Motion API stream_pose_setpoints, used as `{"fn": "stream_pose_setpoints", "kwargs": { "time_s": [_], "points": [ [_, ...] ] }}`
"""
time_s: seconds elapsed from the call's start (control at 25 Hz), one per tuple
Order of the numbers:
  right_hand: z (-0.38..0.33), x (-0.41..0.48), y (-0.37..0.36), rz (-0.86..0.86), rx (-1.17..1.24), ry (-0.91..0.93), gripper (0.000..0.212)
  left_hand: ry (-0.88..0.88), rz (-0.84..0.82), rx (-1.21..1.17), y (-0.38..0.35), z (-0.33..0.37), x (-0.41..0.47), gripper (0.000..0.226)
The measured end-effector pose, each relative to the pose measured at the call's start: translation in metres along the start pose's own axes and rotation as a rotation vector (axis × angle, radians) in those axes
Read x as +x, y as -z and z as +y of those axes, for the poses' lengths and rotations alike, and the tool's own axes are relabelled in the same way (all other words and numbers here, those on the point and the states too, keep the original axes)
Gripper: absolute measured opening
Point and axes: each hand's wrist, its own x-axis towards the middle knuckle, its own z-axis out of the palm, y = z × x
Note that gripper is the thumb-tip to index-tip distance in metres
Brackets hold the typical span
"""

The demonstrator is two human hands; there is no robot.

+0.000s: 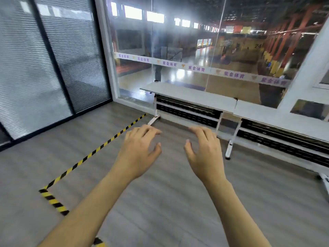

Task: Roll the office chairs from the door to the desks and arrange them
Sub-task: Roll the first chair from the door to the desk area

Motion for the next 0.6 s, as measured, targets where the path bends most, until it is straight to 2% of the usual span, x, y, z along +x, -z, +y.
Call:
{"fn": "stream_pose_setpoints", "kwargs": {
  "time_s": [0.16, 0.28, 0.48, 0.6],
  "points": [
    [-0.043, -0.026, -0.049, -0.178, 0.174, 0.053, 0.041, 0.241, -0.006, 0.074, 0.017, -0.025, -0.074, 0.034],
    [-0.104, -0.048, -0.087, -0.293, 0.309, 0.163, 0.040, 0.429, 0.008, 0.160, 0.055, -0.056, -0.138, 0.033],
    [-0.239, -0.087, -0.135, -0.431, 0.489, 0.367, 0.038, 0.682, 0.125, 0.310, 0.146, -0.097, -0.249, 0.035],
    [-0.339, -0.116, -0.159, -0.512, 0.596, 0.475, 0.036, 0.803, 0.222, 0.386, 0.210, -0.124, -0.322, 0.029]
  ]
}}
